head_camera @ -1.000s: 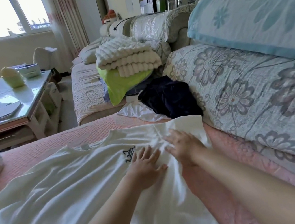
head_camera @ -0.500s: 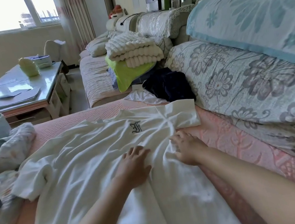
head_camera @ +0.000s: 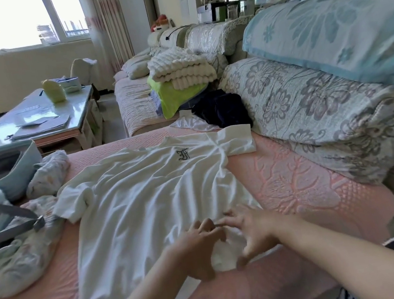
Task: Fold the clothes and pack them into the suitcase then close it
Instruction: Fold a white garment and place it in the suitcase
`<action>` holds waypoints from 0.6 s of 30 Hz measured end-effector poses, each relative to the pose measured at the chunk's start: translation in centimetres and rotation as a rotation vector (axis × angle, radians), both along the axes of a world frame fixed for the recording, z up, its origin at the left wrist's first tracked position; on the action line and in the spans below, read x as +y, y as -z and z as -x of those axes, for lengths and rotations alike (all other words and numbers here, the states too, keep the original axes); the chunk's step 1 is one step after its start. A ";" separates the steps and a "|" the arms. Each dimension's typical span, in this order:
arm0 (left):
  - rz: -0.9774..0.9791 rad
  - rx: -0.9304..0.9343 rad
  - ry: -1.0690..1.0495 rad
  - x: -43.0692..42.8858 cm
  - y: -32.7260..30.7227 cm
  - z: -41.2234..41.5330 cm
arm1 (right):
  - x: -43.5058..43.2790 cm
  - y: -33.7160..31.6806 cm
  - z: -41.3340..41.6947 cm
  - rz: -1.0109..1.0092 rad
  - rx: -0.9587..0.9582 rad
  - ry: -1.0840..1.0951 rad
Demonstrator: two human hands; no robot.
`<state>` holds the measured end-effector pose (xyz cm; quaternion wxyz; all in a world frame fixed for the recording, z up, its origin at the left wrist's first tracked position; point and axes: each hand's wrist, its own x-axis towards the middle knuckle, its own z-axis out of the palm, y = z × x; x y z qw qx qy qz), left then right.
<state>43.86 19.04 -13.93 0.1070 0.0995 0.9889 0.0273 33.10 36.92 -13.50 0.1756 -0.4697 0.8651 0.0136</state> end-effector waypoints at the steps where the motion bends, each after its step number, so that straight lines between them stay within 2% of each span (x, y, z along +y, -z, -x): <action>1: -0.092 0.027 -0.031 -0.4 0.2 -0.2 | 0.1 0.0 -0.6 -0.072 0.005 -0.031; 4: -0.442 0.153 -0.162 -1.9 0.2 -1.3 | 0.5 -0.8 -1.9 -0.218 0.060 -0.047; 6: -0.521 0.259 -0.250 -3.3 -0.1 -2.0 | 0.5 -0.8 -1.8 -0.197 0.052 -0.008; 9: -0.475 0.384 -0.348 -4.6 -0.8 -2.6 | 0.2 -1.0 -1.0 -0.011 0.144 0.004; 11: -0.477 0.389 -0.329 -4.6 -1.3 -2.8 | 0.4 -2.3 -0.4 0.000 0.359 -0.035; 12: -0.479 0.347 -0.291 -4.3 -1.5 -2.8 | 0.7 -3.1 0.1 -0.038 0.460 -0.051; 14: -0.437 0.189 -0.195 -3.3 -1.5 -3.0 | 1.9 -4.2 0.8 -0.151 0.537 -0.017; 16: -0.300 0.068 -0.156 -2.1 -0.8 -2.8 | 3.3 -4.3 1.2 -0.294 0.496 0.097; 18: -0.222 0.063 -0.210 -1.1 -0.3 -2.8 | 4.3 -3.6 1.2 -0.414 0.405 0.167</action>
